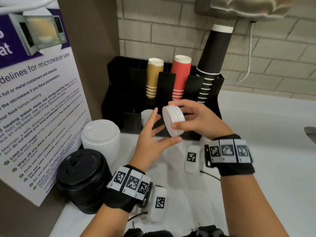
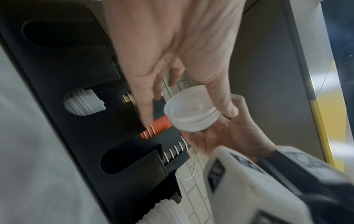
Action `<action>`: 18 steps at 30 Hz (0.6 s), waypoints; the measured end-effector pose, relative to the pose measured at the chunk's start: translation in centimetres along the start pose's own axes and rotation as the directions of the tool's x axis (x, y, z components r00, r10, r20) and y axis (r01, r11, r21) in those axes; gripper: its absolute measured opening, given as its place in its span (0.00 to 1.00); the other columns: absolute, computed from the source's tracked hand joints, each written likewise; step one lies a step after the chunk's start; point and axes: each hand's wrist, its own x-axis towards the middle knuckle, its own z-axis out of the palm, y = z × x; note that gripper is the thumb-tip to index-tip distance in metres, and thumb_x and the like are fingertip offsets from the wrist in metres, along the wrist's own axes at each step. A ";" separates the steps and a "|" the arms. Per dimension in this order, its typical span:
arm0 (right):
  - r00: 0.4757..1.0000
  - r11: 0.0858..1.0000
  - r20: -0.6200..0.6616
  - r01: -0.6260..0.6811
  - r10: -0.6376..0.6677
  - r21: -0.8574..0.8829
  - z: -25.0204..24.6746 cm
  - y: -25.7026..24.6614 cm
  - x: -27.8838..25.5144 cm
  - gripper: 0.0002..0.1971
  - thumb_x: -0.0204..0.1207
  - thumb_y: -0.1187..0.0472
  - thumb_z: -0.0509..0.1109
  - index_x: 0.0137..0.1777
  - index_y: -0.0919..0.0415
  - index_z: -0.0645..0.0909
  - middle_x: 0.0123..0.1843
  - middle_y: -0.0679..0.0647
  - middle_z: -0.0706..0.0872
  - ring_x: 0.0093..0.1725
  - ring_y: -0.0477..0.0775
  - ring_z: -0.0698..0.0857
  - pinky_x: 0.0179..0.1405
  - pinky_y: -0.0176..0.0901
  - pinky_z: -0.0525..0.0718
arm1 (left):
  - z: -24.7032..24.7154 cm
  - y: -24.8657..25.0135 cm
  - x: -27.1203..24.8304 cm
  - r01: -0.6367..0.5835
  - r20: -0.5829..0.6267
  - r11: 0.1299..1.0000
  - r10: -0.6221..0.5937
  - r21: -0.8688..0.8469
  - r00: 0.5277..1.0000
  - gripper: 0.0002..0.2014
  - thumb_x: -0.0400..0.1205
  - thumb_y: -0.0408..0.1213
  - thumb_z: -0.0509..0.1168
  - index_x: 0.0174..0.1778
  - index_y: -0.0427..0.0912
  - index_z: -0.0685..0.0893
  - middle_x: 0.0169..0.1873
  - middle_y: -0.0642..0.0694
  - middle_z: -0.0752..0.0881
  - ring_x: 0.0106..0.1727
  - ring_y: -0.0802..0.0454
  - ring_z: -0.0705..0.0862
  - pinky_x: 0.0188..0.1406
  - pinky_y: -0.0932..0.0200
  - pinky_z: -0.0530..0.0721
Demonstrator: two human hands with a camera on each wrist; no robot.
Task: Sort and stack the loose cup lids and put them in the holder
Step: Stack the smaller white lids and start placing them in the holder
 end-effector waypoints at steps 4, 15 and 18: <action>0.987 0.985 -0.135 0.064 -0.086 -0.161 -0.1 -1.7 4.9 0.31 0.62 0.62 0.84 0.63 0.54 0.73 0.59 0.51 0.83 0.57 0.47 0.84 0.54 0.39 0.85 | 0.0 -0.4 0.0 0.264 -0.027 0.938 -0.265 0.223 0.964 0.34 0.72 0.53 0.76 0.74 0.58 0.71 0.72 0.53 0.72 0.64 0.55 0.79 0.51 0.66 0.78; 0.975 0.542 0.210 0.138 0.073 -0.829 6.3 1.8 14.4 0.31 0.63 0.64 0.80 0.65 0.68 0.72 0.60 0.65 0.79 0.54 0.63 0.81 0.45 0.46 0.77 | -0.5 -1.0 0.2 0.406 0.048 0.827 -0.458 0.389 0.888 0.17 0.77 0.49 0.74 0.60 0.52 0.80 0.58 0.52 0.80 0.56 0.56 0.80 0.52 0.59 0.78; 0.970 0.525 0.219 0.131 0.108 -0.841 6.6 2.7 14.7 0.31 0.61 0.65 0.81 0.63 0.68 0.71 0.58 0.63 0.75 0.52 0.61 0.79 0.39 0.45 0.75 | -0.6 -1.0 0.1 0.417 0.040 0.822 -0.467 0.389 0.883 0.18 0.77 0.49 0.73 0.60 0.52 0.80 0.59 0.53 0.80 0.55 0.56 0.80 0.49 0.61 0.78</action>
